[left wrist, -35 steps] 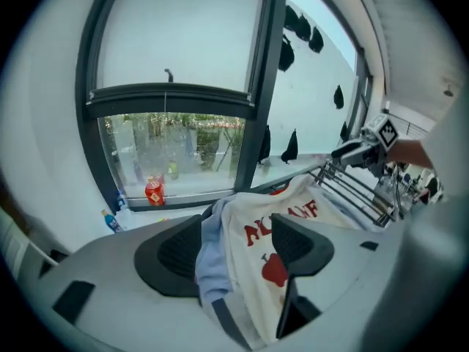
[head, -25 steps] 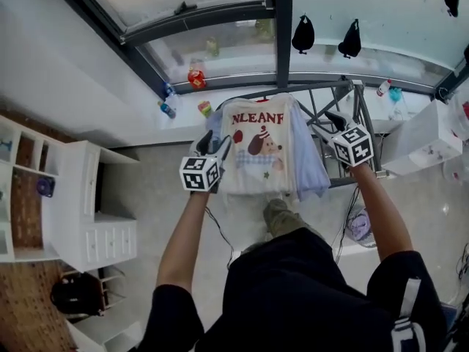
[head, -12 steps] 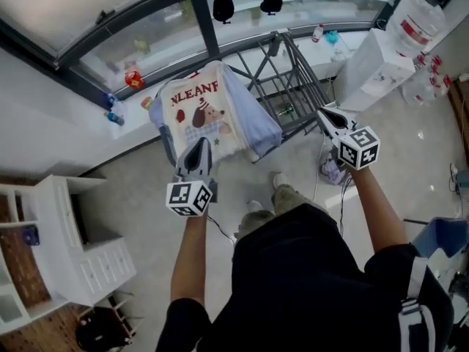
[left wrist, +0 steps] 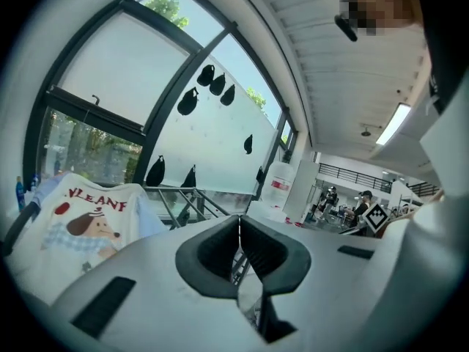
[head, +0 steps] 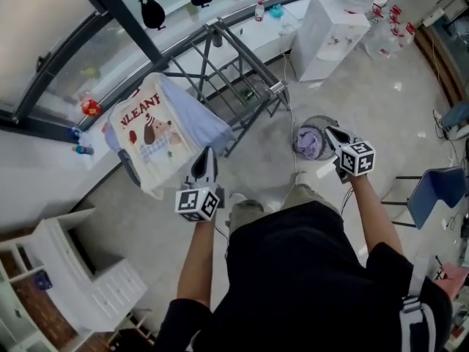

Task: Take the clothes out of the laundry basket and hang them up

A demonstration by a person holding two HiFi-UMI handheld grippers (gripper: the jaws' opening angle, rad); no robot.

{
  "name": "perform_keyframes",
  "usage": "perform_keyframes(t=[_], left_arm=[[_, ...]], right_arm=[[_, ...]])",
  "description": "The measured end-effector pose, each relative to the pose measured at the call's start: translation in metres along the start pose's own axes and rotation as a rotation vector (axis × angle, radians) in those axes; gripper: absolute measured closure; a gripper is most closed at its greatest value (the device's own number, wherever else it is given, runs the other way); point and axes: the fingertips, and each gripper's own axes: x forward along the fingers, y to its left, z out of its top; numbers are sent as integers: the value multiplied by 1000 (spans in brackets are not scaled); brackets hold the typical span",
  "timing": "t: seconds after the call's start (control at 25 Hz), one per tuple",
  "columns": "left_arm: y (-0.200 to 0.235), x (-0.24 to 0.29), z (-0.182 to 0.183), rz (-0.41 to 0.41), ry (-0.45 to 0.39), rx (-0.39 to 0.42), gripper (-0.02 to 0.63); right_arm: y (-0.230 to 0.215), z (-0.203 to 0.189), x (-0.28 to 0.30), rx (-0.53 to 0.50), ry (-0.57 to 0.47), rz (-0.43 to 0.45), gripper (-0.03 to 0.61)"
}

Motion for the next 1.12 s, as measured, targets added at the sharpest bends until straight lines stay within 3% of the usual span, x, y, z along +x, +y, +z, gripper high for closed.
perform_keyframes(t=[0.24, 0.48, 0.64, 0.92, 1.12], left_arm=[[-96, 83, -56, -32, 97, 22, 604], [-207, 173, -125, -74, 176, 32, 604], [-257, 217, -180, -93, 234, -6, 604], [-259, 299, -285, -124, 310, 13, 604], [-231, 335, -345, -159, 350, 72, 604]], right_arm=[[-101, -79, 10, 14, 101, 20, 572], [-226, -183, 64, 190, 222, -4, 564], [-285, -278, 114, 316, 313, -35, 475], [-345, -455, 226, 421, 477, -44, 446], [-363, -539, 287, 460, 535, -60, 437]])
